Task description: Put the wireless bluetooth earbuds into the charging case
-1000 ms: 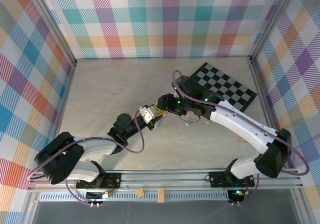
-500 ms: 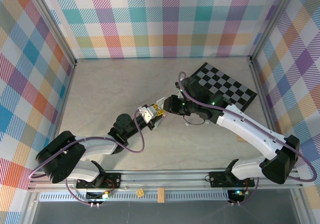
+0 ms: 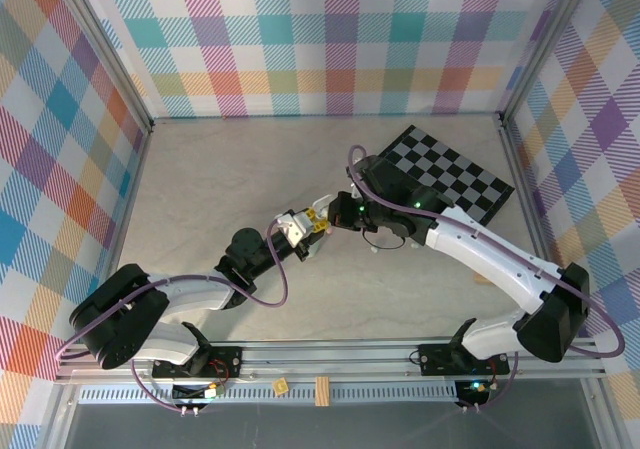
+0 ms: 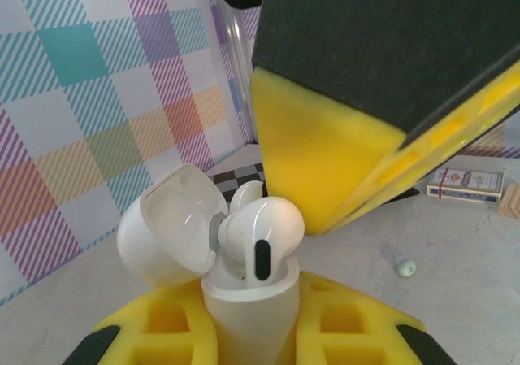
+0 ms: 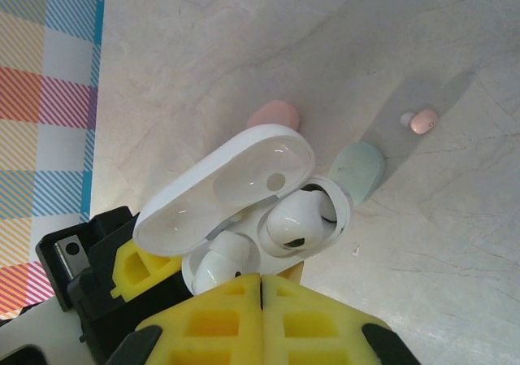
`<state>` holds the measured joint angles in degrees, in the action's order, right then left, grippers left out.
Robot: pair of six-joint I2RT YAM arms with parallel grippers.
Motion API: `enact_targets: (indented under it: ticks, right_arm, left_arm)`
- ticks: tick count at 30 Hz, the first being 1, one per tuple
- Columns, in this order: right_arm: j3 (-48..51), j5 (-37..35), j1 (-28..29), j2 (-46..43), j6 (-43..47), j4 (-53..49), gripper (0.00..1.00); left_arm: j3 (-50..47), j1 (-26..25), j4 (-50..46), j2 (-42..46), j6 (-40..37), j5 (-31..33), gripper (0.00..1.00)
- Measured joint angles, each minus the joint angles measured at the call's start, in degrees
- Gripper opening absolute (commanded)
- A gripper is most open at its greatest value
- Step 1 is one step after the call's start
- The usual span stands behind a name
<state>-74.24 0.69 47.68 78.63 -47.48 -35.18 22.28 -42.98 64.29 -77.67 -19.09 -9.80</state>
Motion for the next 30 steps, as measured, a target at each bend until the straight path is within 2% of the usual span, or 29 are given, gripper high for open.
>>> enact_targets:
  ticks: [8,17,19,22,24,27,30]
  right_arm:
    - [0.0,2.6,-0.1,0.1,0.4,1.1,0.08]
    - [0.0,3.1,-0.1,-0.1,0.8,1.3,0.2]
    - [0.5,2.4,-0.1,-1.0,1.4,1.6,0.27]
    - [1.4,1.2,-0.6,-2.9,1.9,1.7,0.29]
    - [1.4,0.8,-1.0,-3.6,2.2,1.8,0.28]
    - [1.4,0.8,-1.6,-3.8,3.0,2.0,0.15]
    - [1.4,1.8,-1.9,-3.4,3.4,2.1,0.1]
  left_arm:
    - [0.0,0.0,-1.3,0.1,0.0,-0.7,0.01]
    - [0.0,0.0,-1.3,0.1,0.0,-0.8,0.01]
    - [0.0,0.2,-1.3,0.1,0.2,-0.9,0.01]
    - [0.0,0.4,-1.0,0.0,0.5,-1.2,0.02]
    - [0.0,0.5,-0.8,0.0,0.9,-1.5,0.01]
    - [0.0,0.8,-0.6,0.0,1.5,-2.0,0.01]
    - [0.0,1.0,-0.5,0.0,1.7,-2.4,0.02]
